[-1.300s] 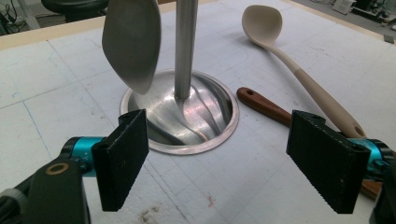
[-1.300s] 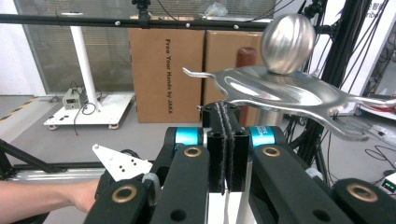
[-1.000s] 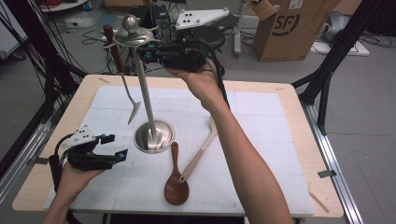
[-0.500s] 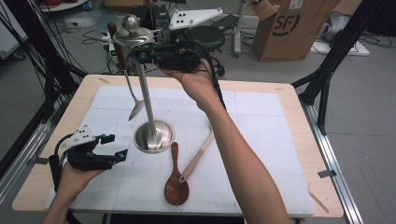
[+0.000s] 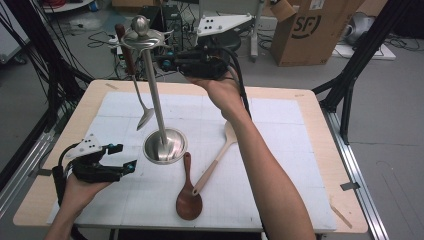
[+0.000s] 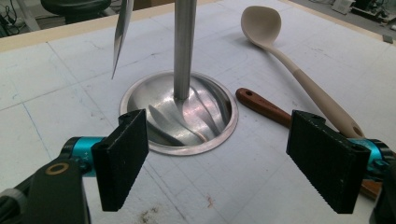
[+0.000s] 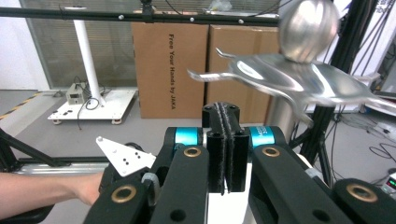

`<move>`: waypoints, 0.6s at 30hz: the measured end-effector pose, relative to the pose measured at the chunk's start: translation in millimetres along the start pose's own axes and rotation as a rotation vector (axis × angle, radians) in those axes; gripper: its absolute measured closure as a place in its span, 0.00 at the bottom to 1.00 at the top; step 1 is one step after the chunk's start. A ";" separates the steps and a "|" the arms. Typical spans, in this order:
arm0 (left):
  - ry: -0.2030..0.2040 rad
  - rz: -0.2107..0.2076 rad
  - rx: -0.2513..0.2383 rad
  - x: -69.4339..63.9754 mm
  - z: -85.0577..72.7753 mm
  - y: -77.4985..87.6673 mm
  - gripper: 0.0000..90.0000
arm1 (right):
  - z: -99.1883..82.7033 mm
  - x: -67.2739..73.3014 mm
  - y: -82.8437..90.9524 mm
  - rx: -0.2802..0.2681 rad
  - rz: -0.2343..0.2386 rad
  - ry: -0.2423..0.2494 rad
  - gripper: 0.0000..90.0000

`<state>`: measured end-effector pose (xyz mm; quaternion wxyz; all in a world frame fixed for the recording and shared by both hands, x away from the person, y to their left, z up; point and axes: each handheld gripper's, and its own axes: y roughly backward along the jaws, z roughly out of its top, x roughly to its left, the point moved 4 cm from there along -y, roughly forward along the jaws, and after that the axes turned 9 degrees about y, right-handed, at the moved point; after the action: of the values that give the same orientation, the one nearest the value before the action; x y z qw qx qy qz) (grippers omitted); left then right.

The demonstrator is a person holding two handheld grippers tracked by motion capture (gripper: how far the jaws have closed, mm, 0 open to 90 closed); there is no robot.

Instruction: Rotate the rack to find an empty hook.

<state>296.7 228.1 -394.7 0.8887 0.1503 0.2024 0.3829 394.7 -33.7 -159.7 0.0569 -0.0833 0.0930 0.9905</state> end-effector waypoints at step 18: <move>0.000 0.000 0.001 -0.3 0.1 -0.3 0.24 | -7.2 -24.5 31.1 -0.023 -0.086 -0.049 0.99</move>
<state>296.7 227.7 -394.7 0.8888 0.1507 0.2026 0.3826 415.8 -67.9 -156.9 0.1008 -0.0635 0.0765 0.9899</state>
